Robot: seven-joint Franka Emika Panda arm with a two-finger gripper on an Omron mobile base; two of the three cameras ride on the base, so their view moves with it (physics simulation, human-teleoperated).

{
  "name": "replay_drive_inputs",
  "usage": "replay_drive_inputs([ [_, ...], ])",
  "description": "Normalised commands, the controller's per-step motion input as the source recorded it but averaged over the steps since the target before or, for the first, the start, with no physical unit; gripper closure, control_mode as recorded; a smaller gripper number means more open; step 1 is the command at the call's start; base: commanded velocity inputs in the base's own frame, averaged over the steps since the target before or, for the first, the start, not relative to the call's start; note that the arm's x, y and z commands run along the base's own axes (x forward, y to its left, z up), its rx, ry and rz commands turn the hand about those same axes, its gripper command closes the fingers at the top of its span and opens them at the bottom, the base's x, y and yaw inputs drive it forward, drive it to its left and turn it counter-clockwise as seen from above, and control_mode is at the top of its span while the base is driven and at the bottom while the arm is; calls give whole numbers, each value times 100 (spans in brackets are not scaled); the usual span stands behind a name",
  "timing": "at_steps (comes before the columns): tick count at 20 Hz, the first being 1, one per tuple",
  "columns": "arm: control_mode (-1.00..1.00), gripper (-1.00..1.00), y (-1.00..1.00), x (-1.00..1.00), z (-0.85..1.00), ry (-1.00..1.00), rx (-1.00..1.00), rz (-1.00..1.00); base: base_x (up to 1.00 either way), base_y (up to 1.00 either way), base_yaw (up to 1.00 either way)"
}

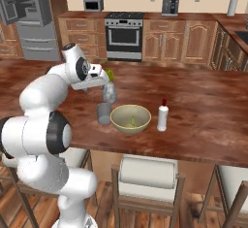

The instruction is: There is a bowl on the dining counter. Grab a lemon wedge from the fridge and place it in the bowl. Then get the liquor bottle and glass cup from the cabinet and place them next to the bowl.

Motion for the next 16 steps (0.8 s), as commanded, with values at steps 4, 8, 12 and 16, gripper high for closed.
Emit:
replay_drive_inputs([
  [4,-100,-100,-56,-100,72,-13,3,0,0,0,0],
  [8,-100,-100,-59,-100,43,-7,5,0,0,0,0],
  [12,-100,-100,-49,-100,21,0,5,0,0,0,0],
  [16,-100,-100,-44,-100,7,0,6,0,0,0,0],
])
